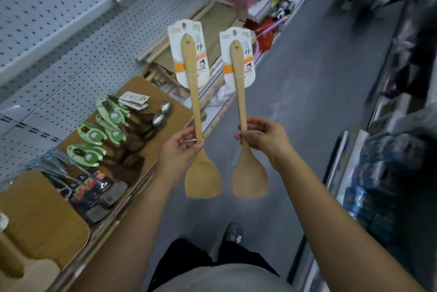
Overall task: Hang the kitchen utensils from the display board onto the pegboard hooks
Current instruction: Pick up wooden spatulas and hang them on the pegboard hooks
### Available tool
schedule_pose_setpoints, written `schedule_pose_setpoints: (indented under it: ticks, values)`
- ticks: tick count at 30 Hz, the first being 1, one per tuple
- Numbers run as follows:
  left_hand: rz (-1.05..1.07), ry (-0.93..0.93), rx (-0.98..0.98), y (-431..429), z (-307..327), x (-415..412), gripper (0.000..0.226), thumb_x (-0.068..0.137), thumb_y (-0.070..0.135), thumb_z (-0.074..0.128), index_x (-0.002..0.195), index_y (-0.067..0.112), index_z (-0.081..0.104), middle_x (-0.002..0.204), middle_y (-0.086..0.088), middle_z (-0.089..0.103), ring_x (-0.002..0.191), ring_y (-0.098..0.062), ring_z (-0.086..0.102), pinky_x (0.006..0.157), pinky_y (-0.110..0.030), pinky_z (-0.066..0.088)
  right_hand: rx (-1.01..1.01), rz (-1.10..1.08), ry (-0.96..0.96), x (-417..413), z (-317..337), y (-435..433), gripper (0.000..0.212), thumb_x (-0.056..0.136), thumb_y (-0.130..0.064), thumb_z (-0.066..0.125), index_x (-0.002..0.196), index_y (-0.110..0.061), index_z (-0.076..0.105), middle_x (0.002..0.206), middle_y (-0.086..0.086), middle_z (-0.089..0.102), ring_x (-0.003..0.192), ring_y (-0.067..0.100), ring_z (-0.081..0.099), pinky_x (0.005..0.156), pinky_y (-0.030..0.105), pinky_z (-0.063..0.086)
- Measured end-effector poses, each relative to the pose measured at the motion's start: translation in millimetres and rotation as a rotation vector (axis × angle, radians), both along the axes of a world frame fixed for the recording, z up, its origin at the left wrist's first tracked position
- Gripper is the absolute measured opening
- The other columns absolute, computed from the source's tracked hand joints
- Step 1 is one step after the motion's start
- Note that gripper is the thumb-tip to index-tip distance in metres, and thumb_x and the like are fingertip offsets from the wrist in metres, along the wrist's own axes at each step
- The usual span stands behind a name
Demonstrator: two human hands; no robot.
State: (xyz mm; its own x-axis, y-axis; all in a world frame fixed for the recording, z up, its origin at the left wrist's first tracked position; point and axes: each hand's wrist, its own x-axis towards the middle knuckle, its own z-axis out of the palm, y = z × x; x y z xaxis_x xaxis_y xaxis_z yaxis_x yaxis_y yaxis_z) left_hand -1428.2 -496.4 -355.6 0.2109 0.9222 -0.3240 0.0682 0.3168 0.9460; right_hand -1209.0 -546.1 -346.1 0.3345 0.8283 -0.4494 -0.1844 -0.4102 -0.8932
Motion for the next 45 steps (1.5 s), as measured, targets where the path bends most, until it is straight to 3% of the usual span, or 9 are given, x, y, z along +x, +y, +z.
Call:
schedule_pose_setpoints:
  ticks: [3,8,12,16,20,25,32,39,45]
  values:
    - [-0.032,-0.011,0.025,17,11,38,0.039,0.080,-0.008,0.072,0.102,0.023,0.065,0.098,0.003,0.071,0.083,-0.004,0.066,0.078,-0.019,0.057,0.030,-0.068,0.004,39,9,6,0.023,0.086,0.009,0.067,0.103,-0.008,0.067,0.111,0.024,0.069,0.082,0.030,0.076,0.075,0.034,0.062]
    - [-0.070,-0.033,0.038,63,17,84,0.039,0.081,-0.006,0.072,0.118,0.006,0.065,0.107,-0.006,0.072,0.090,-0.009,0.069,0.084,-0.026,0.058,0.043,-0.139,0.037,83,13,33,0.026,0.082,0.008,0.072,0.102,-0.009,0.070,0.109,0.022,0.071,0.091,0.039,0.073,0.078,0.037,0.061]
    - [-0.116,-0.053,0.059,113,14,123,0.036,0.080,-0.005,0.074,0.108,0.017,0.068,0.104,0.000,0.073,0.087,-0.008,0.070,0.078,-0.021,0.058,0.053,-0.177,0.036,119,10,74,0.025,0.083,0.009,0.071,0.101,-0.009,0.070,0.108,0.020,0.072,0.088,0.035,0.074,0.076,0.034,0.060]
    - [-0.169,-0.047,0.044,167,9,161,0.039,0.078,-0.007,0.075,0.110,0.015,0.068,0.100,0.003,0.075,0.083,-0.008,0.069,0.075,-0.020,0.056,0.042,-0.193,0.022,156,16,117,0.024,0.083,0.009,0.070,0.100,-0.008,0.069,0.108,0.020,0.072,0.088,0.034,0.074,0.078,0.035,0.060]
    - [-0.187,-0.083,0.034,213,15,200,0.041,0.076,-0.010,0.075,0.099,0.023,0.069,0.089,0.009,0.077,0.080,-0.009,0.069,0.072,-0.018,0.055,0.063,-0.207,0.019,192,23,159,0.025,0.084,0.010,0.068,0.103,-0.006,0.069,0.108,0.022,0.072,0.087,0.032,0.074,0.075,0.030,0.059]
    - [-0.165,-0.103,0.035,255,23,243,0.041,0.076,-0.008,0.076,0.098,0.025,0.069,0.097,0.003,0.075,0.083,-0.009,0.070,0.076,-0.021,0.057,0.070,-0.197,0.026,232,24,206,0.026,0.084,0.012,0.068,0.105,-0.003,0.068,0.106,0.021,0.073,0.091,0.035,0.074,0.078,0.031,0.060]
    - [-0.095,-0.076,0.029,302,10,312,0.041,0.074,-0.005,0.079,0.099,0.027,0.073,0.104,-0.005,0.075,0.092,-0.019,0.069,0.087,-0.036,0.055,0.038,-0.127,0.048,309,13,268,0.026,0.083,0.012,0.069,0.103,-0.002,0.068,0.106,0.023,0.072,0.092,0.036,0.073,0.080,0.034,0.061]
    - [0.062,-0.058,0.014,326,9,408,0.039,0.077,-0.010,0.074,0.103,0.019,0.070,0.094,0.004,0.077,0.087,-0.014,0.070,0.074,-0.022,0.057,0.032,0.047,0.036,415,17,320,0.024,0.081,0.010,0.073,0.098,-0.006,0.069,0.092,0.015,0.077,0.085,0.025,0.075,0.082,0.034,0.062]
    - [0.160,-0.025,0.011,345,14,458,0.039,0.077,-0.006,0.076,0.110,0.015,0.069,0.100,-0.002,0.076,0.090,-0.014,0.070,0.081,-0.030,0.057,0.027,0.156,0.037,474,21,372,0.023,0.083,0.011,0.070,0.103,0.001,0.070,0.095,0.020,0.075,0.082,0.025,0.076,0.081,0.034,0.062]
